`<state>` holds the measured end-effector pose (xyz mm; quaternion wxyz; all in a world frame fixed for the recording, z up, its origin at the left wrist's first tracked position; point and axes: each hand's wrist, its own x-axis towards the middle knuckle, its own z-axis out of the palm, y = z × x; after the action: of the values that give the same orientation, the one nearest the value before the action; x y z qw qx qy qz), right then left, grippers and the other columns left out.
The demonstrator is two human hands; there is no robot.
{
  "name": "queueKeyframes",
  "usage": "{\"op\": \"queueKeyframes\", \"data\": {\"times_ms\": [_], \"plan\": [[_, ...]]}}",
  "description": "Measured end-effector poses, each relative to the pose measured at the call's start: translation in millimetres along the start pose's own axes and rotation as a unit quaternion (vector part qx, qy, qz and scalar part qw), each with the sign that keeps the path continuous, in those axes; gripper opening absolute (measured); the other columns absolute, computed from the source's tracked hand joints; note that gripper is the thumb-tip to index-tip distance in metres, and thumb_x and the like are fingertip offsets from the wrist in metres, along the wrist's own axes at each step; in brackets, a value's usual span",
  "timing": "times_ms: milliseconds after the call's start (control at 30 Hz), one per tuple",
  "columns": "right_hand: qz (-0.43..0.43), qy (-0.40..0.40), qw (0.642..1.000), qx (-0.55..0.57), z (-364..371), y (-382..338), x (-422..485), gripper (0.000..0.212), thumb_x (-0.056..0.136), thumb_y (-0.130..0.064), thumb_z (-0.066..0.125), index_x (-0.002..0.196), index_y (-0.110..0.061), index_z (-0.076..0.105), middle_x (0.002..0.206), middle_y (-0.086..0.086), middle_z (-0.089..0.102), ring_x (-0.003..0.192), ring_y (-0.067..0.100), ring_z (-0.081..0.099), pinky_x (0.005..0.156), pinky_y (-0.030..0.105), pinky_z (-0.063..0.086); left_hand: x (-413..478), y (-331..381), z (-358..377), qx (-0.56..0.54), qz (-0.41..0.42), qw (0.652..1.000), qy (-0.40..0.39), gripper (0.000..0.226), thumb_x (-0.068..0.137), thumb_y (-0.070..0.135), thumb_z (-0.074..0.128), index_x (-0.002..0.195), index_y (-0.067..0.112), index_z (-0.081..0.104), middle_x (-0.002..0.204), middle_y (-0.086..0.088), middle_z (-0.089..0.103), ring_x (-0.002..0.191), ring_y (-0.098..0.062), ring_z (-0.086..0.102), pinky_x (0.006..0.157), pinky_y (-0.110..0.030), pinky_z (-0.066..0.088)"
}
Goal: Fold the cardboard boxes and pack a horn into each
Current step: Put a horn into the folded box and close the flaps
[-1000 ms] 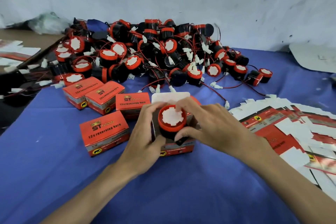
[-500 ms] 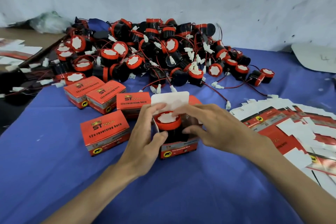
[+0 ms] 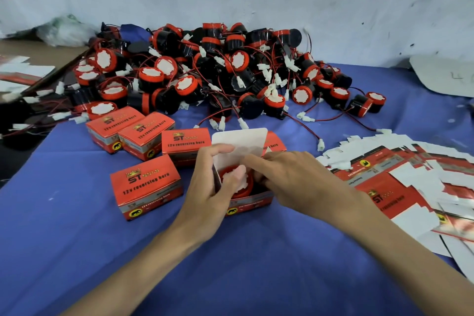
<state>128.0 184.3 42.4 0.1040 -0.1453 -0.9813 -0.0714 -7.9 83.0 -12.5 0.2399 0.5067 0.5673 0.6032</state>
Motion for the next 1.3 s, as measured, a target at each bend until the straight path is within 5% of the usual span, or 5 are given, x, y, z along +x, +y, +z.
{"op": "queueKeyframes", "data": {"times_ms": [267,400,533,833,1300], "plan": [[0.018,-0.088,0.988,0.125,-22.5,14.9,-8.4,0.040,0.089,-0.008,0.057,0.126,-0.022,0.050,0.131,-0.006,0.047,0.119,0.014,0.043,0.094,0.034,0.042,3.8,-1.2,3.1,0.067,0.000,0.998,0.016,0.053,0.078,0.015,0.070,0.112,0.041,0.040,0.096,0.032,0.057,0.088,0.002,0.056,0.075,-0.014,0.047],[0.084,-0.043,0.995,-0.016,-52.7,23.4,-21.2,0.012,0.088,-0.026,0.062,0.097,-0.029,0.054,0.097,-0.006,0.052,0.091,0.019,0.053,0.078,0.038,0.048,4.9,-1.1,2.3,0.077,-0.024,0.997,0.010,0.061,0.080,0.011,0.073,0.109,0.049,0.035,0.096,0.036,0.055,0.091,0.003,0.056,0.072,-0.011,0.046],[0.143,0.036,0.970,0.191,-70.5,13.3,-14.0,0.017,0.081,-0.023,0.073,0.068,-0.020,0.061,0.054,-0.010,0.065,0.058,0.004,0.064,0.070,0.024,0.047,2.6,2.6,2.9,0.083,-0.020,0.996,-0.006,0.063,0.078,0.017,0.076,0.108,0.051,0.032,0.098,0.037,0.054,0.093,0.005,0.056,0.074,-0.009,0.045],[0.071,0.061,0.994,-0.047,-23.7,-29.5,7.2,0.008,0.075,-0.013,0.063,0.080,-0.016,0.068,0.073,0.001,0.064,0.058,0.025,0.059,0.044,0.027,0.025,-4.1,8.0,9.8,0.071,0.004,0.997,-0.028,0.056,0.072,0.023,0.070,0.113,0.038,0.037,0.102,0.022,0.063,0.095,-0.004,0.064,0.081,-0.028,0.053],[0.123,0.119,0.979,0.107,-3.9,-36.5,7.2,0.010,0.071,-0.010,0.060,0.069,-0.015,0.068,0.065,-0.001,0.064,0.059,0.024,0.060,0.042,0.027,0.039,-4.6,3.0,9.5,0.066,0.003,0.996,-0.052,0.066,0.074,-0.001,0.074,0.115,0.036,0.038,0.100,0.018,0.063,0.089,-0.006,0.065,0.076,-0.032,0.054]]}}
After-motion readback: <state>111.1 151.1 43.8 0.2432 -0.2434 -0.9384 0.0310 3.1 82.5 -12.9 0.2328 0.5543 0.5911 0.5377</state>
